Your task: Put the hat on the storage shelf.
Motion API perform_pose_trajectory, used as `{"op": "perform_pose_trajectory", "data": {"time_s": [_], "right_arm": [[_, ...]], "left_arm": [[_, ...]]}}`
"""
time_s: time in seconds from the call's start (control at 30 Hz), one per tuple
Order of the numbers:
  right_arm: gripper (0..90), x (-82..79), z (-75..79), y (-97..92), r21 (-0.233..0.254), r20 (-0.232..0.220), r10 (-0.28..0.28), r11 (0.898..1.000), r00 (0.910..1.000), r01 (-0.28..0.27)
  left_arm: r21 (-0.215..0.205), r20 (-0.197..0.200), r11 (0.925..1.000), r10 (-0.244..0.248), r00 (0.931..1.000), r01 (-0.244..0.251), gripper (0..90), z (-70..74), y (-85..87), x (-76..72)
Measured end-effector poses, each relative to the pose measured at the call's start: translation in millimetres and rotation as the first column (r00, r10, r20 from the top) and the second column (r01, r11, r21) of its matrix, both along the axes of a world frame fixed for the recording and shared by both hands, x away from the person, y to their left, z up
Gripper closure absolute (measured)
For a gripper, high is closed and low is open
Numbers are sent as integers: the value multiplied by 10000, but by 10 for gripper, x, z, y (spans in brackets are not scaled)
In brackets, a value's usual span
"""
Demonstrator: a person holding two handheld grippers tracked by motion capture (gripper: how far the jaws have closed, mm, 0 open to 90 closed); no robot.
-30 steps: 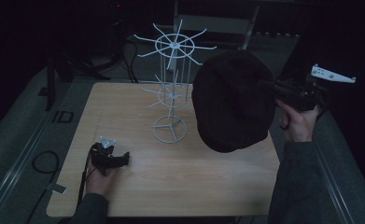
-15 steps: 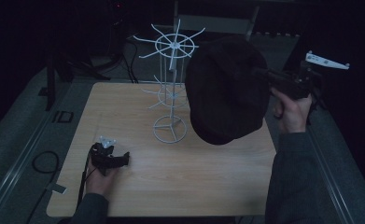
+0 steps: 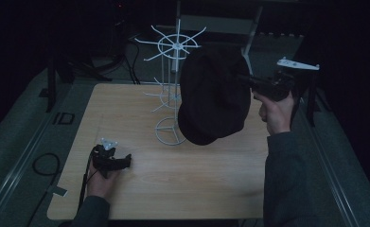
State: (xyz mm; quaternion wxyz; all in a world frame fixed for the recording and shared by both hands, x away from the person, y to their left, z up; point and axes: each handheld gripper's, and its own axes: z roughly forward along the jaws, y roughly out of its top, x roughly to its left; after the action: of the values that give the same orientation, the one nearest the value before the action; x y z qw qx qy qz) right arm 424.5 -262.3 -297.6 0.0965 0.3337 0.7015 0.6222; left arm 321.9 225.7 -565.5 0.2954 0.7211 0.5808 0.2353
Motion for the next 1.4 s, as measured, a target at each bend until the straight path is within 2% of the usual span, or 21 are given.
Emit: {"op": "perform_pose_trajectory", "data": {"time_s": [0.03, 0.07, 0.2, 0.3, 0.37, 0.7, 1.07, 1.4], "right_arm": [[763, 0, 0, 0, 0, 0, 0, 10000, 10000, 0], [760, -4, -13, 46, -328, 52, -119, 9994, 9999, 121], [751, -4, -38, 137, -1028, 178, -421, 9937, 9990, 438], [737, 7, -68, 198, -1340, 152, -409, 9901, 9990, 425], [730, 11, -77, 211, -1361, 148, -394, 9899, 9991, 410], [534, -12, -117, 191, -1971, 274, -589, 9784, 9979, 631], [491, -43, -226, 85, -2414, 150, -619, 9683, 9980, 637], [510, -73, -384, -17, -2691, -163, -694, 9611, 9975, 625]], "left_arm": [[0, 0, 10000, 0, 10000, 0, 92, 0, 0, 0], [-4, 1, 10000, 1, 10000, -1, 91, 0, 0, 0], [4, -10, 10000, -14, 10000, 14, 92, 1, 1, 0], [-4, -1, 10000, 3, 10000, -3, 92, 0, 0, 0], [-1, -2, 10000, 2, 10000, -2, 92, 0, 0, 0], [-12, 0, 10000, 8, 10000, -8, 92, -1, -1, -1], [-13, 0, 10000, 5, 10000, -5, 92, -1, -1, -1], [-26, 4, 10000, 13, 10000, -13, 92, -1, -2, -1]]}}
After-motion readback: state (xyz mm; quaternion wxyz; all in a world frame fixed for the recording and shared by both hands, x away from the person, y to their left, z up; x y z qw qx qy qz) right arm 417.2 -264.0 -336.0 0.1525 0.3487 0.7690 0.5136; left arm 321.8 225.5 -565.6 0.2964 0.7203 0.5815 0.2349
